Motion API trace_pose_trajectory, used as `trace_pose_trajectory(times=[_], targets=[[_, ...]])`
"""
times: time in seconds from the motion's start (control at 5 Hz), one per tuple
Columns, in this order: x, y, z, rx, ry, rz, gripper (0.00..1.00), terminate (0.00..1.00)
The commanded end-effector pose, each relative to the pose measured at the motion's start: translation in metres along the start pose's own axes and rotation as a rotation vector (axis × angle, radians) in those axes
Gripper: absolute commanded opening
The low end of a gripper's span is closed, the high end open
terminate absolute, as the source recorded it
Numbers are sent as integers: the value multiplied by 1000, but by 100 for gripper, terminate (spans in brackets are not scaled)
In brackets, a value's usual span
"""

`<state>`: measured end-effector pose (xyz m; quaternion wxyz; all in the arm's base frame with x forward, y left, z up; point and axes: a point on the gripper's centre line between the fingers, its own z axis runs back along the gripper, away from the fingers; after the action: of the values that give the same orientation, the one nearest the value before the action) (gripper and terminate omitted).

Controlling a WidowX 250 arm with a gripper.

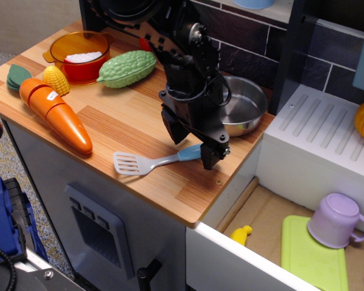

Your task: Put spatula in pan

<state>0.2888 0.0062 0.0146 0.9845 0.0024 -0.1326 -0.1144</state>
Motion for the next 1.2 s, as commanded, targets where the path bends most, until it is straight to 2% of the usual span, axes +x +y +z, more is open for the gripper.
trace_pose_trajectory(times=[0.0, 0.2, 0.6, 0.8, 1.0], targets=[[3, 2, 0, 20, -20, -14, 100, 0], [3, 1, -3, 18, -20, -15, 0, 0], [11, -3, 12, -27, -3, -56, 0, 0], [8, -11, 38, 14, -33, -183, 0, 0], [8, -19, 61, 82, -6, -213, 0, 0]])
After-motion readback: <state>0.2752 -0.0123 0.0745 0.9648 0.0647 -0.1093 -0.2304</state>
